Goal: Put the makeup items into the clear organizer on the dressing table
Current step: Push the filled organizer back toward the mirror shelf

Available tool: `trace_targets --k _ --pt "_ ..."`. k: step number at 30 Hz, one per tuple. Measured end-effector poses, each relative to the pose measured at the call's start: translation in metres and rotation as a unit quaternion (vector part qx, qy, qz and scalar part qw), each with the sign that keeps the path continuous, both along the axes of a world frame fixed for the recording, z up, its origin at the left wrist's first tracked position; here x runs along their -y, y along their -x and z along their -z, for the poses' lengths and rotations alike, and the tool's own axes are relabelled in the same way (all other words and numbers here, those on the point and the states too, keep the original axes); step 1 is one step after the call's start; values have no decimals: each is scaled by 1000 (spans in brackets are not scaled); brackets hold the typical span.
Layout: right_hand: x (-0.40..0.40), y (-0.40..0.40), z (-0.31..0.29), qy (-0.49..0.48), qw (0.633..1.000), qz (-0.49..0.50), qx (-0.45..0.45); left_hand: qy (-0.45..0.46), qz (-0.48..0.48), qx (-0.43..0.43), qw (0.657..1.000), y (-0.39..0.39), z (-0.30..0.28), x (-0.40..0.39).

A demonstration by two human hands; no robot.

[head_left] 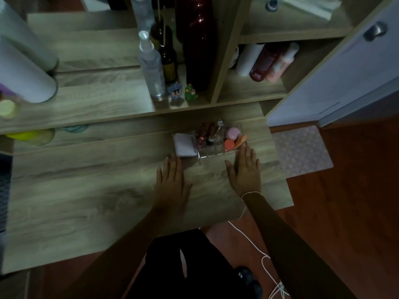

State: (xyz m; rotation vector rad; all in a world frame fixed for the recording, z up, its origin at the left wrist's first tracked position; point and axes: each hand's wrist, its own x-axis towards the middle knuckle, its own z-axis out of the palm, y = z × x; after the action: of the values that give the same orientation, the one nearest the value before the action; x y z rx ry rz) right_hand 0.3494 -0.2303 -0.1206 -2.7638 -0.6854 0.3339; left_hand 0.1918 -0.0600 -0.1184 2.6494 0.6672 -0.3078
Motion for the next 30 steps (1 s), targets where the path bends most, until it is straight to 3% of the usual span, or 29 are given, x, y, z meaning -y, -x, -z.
trace_targets --k 17,30 --pt "3 -25 2 2 1000 -17 -5 5 -20 8 1000 -27 10 0" --pt "12 -14 7 -8 999 38 -28 19 -21 53 998 -21 9 -2"
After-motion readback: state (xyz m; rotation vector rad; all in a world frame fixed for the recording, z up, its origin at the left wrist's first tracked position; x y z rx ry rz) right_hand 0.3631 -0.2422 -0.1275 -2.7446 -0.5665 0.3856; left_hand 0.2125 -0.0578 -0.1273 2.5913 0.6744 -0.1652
